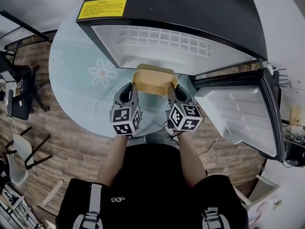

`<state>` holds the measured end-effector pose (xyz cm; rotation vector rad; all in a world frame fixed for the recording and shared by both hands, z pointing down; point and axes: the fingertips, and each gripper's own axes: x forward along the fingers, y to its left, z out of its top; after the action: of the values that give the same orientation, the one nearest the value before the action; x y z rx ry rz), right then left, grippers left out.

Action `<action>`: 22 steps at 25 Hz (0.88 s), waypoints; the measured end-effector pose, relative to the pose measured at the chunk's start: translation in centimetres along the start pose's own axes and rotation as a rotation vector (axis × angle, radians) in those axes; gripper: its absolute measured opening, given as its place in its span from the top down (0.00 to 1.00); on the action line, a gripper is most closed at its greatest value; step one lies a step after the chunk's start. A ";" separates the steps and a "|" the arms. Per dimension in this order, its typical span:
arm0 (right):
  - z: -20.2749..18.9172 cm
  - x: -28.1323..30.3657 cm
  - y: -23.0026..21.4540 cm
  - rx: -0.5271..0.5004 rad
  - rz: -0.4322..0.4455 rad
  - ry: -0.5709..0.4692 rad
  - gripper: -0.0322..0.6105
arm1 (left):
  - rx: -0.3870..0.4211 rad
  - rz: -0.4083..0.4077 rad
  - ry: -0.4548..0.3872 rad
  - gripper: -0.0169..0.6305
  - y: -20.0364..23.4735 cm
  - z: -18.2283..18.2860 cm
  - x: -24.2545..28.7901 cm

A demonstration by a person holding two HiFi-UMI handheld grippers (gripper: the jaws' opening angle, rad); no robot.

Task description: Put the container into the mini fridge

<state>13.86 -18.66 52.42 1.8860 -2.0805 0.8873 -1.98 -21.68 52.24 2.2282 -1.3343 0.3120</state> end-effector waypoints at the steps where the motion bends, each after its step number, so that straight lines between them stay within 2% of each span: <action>1: 0.1 0.2 -0.2 -0.001 0.001 0.001 0.89 | -0.001 0.002 0.001 0.94 0.0 0.0 0.3; 8: 0.8 1.8 -2.2 0.004 -0.010 0.015 0.89 | -0.023 -0.055 0.000 0.94 -0.7 0.2 2.8; 15: 1.8 3.5 -3.2 -0.046 -0.021 0.028 0.89 | -0.020 -0.026 0.009 0.93 -0.6 0.0 5.0; 22: 2.2 5.1 -4.2 -0.044 -0.026 0.040 0.89 | -0.016 -0.025 -0.009 0.93 -0.5 0.4 6.8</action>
<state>17.55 -24.17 54.49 1.8535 -2.0309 0.8599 1.77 -26.85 54.80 2.2332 -1.3086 0.2813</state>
